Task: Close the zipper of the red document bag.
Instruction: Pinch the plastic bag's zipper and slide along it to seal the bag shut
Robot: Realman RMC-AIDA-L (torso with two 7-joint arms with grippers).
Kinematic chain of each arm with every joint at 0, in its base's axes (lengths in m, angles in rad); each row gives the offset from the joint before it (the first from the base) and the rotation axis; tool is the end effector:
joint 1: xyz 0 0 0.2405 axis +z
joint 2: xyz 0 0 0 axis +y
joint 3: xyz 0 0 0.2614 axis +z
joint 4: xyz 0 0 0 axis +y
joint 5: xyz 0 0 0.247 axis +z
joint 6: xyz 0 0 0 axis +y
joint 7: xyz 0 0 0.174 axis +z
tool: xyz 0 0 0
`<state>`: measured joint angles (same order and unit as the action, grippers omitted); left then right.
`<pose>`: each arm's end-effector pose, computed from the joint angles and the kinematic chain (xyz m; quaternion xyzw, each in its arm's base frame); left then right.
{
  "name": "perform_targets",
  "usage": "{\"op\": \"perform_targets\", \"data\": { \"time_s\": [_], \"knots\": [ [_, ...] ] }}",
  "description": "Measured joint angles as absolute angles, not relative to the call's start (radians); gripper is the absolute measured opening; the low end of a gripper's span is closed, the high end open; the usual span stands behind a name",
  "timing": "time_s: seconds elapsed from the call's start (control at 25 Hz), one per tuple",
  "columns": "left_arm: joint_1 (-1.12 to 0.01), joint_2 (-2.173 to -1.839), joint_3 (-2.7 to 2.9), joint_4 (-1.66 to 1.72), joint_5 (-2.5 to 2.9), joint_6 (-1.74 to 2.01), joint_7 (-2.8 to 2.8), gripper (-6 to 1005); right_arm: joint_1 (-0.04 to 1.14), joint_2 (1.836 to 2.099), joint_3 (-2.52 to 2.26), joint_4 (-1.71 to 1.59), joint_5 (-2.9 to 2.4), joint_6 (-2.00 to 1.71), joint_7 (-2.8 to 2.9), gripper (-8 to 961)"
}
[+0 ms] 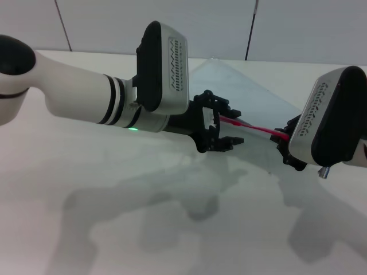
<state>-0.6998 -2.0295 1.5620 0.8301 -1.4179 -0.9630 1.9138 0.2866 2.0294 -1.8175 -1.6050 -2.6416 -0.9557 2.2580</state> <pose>-0.1475 0.4408 -0.1105 -0.9754 0.1296 -0.0639 0.1667 0.1657 0.3868 -0.0613 -0.9435 0.0051 -0.1244 0.3071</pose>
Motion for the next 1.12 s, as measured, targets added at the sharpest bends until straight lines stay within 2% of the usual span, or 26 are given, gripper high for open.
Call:
{"op": "perform_targets", "data": {
  "time_s": [0.12,0.52,0.64,1.12],
  "knots": [
    [-0.691,-2.030,1.562,0.847,-1.419,-0.967,1.913,548,0.284,2.029,-1.818,-1.606,-2.642,-0.956,2.259,51],
    [-0.680,-2.030,1.563,0.852,-1.414,-0.959,1.913,437,0.284,2.028,-1.818,-1.609,-2.643,-0.956,2.261,55],
    [-0.680,-2.029,1.563,0.852,-1.413,-0.959,1.913,447,0.284,2.028,-1.818,-1.611,-2.643,-0.956,2.261,56],
    [-0.683,-2.029,1.563,0.853,-1.413,-0.958,1.922,373,0.284,2.028,-1.818,-1.615,-2.645,-0.956,2.261,60]
  ]
}}
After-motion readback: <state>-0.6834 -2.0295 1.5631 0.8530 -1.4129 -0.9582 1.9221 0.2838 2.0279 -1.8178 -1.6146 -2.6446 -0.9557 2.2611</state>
